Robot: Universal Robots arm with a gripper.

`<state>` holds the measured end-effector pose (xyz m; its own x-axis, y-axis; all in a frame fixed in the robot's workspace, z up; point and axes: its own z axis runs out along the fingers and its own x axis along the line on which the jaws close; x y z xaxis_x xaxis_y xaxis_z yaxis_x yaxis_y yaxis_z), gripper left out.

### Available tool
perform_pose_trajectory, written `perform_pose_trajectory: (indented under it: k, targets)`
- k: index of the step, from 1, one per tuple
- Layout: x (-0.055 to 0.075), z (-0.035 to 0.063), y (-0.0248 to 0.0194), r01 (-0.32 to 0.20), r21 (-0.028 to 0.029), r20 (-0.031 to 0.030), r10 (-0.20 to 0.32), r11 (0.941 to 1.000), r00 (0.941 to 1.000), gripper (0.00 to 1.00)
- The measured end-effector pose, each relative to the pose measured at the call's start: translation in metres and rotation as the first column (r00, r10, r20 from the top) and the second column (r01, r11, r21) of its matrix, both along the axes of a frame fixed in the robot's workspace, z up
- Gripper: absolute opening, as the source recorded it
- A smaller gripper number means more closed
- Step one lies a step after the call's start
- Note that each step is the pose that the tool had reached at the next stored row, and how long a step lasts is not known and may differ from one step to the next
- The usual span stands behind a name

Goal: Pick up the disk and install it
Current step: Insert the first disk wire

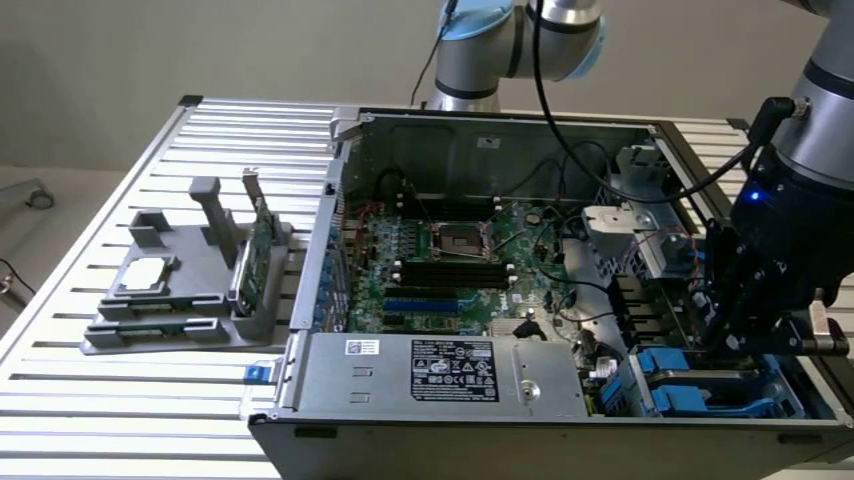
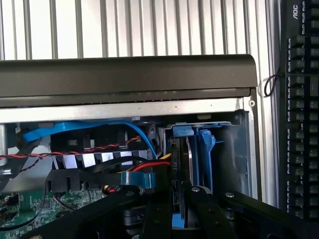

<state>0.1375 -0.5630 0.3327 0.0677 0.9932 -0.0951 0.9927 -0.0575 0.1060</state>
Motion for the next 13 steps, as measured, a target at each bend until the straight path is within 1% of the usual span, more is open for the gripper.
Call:
perform_pose_trajectory:
  k: [3,13]
  targets:
    - [0.0006,-0.0001,0.0000,-0.002,0.0002,-0.0046,0.002,1.0000,1.0000,0.17]
    - [0.0040,0.0000,0.0000,-0.003,0.0001,-0.0113,0.003,1.0000,0.9999,0.17]
